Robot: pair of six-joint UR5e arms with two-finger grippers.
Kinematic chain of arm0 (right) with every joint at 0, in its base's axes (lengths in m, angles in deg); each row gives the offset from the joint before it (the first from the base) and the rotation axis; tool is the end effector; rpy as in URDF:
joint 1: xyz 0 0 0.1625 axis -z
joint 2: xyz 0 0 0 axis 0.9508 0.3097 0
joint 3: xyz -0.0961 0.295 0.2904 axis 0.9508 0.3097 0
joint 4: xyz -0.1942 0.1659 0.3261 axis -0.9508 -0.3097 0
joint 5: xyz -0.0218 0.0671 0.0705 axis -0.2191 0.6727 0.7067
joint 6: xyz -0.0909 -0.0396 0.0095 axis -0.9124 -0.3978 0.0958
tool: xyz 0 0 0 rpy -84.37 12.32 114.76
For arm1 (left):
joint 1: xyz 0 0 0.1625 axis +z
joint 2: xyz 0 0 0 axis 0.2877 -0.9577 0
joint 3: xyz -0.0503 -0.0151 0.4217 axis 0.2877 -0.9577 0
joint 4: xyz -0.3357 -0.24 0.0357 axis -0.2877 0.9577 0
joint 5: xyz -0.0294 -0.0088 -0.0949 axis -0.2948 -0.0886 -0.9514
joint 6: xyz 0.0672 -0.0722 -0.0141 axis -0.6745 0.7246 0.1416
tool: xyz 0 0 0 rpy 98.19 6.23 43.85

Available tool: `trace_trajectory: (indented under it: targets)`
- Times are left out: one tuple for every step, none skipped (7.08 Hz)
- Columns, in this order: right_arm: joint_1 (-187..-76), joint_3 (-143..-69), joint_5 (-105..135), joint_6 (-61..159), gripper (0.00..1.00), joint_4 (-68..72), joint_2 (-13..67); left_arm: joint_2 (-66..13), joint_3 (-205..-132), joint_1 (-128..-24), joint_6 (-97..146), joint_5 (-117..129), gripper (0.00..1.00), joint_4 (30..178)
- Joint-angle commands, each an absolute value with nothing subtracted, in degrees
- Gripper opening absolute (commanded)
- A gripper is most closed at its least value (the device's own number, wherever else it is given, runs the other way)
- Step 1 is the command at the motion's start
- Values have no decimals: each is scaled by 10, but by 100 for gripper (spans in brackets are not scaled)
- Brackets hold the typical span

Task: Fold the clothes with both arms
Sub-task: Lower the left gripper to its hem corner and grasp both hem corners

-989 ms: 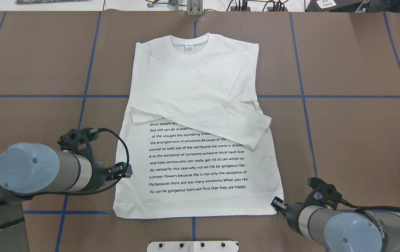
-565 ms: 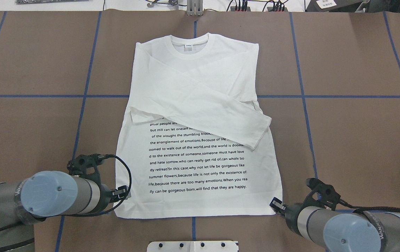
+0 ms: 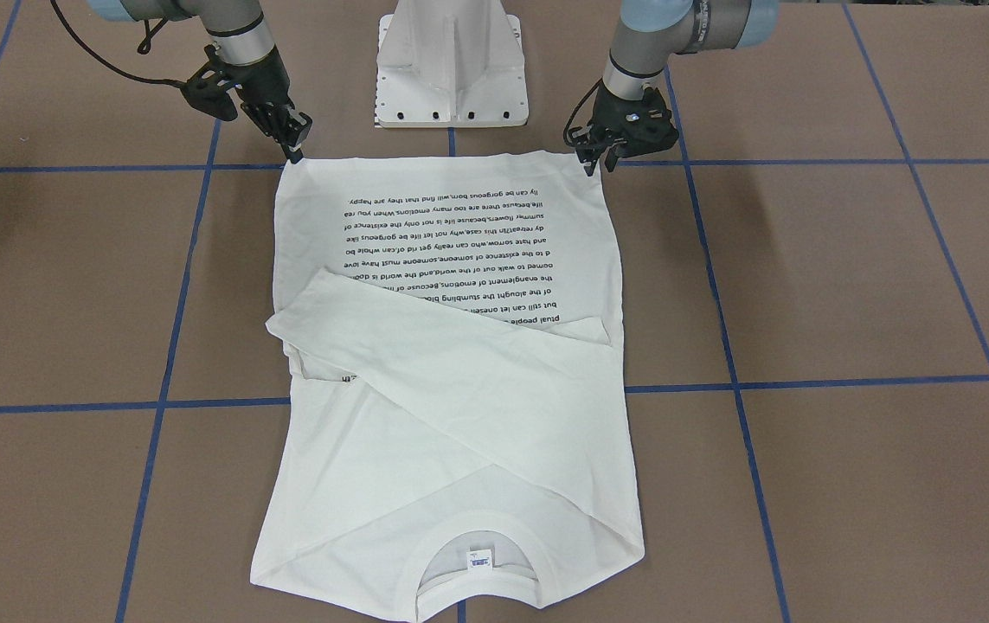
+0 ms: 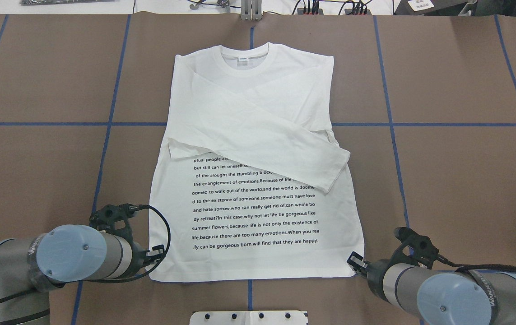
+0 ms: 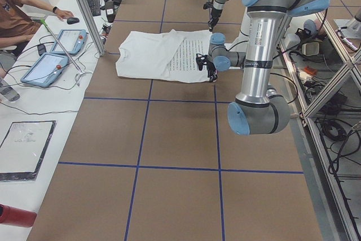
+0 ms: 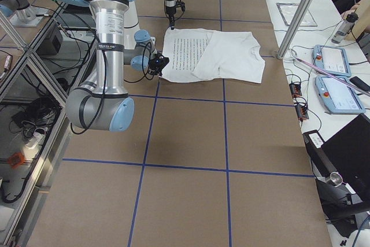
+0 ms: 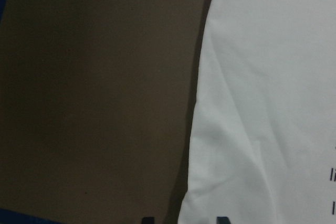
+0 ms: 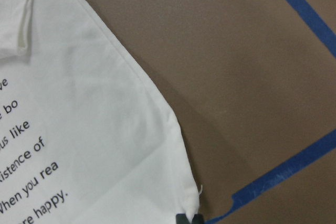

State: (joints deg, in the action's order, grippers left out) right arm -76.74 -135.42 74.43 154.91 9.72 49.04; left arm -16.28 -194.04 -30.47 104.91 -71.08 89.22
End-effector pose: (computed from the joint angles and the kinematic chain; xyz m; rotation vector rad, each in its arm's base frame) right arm -0.4489 -0.1848 0.3746 -0.0923 -0.9136 0.6664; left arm 0.4837 -0.2404 0.3472 -0.0770 0.8374 -0.2496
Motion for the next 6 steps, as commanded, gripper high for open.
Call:
trace_trajectory:
  targets:
    - [-772,-1356,744,1548,0,97,490,-163,-1941,-303,1050,-712,40,892]
    - [-775,-1358,744,1548,0,97,490,-163,-1942,-303,1050,-713,40,892]
    - [-778,-1360,744,1548,0,97,490,-163,-1944,-303,1051,-713,39,892]
    - [-777,-1361,744,1547,0,97,490,-163,-1945,-295,1051,-713,39,892]
    - [-777,-1361,744,1547,0,97,490,-163,-1945,-291,1051,-713,35,892]
    - [-777,-1361,743,1548,0,97,490,-162,-1945,-290,1051,-713,26,892]
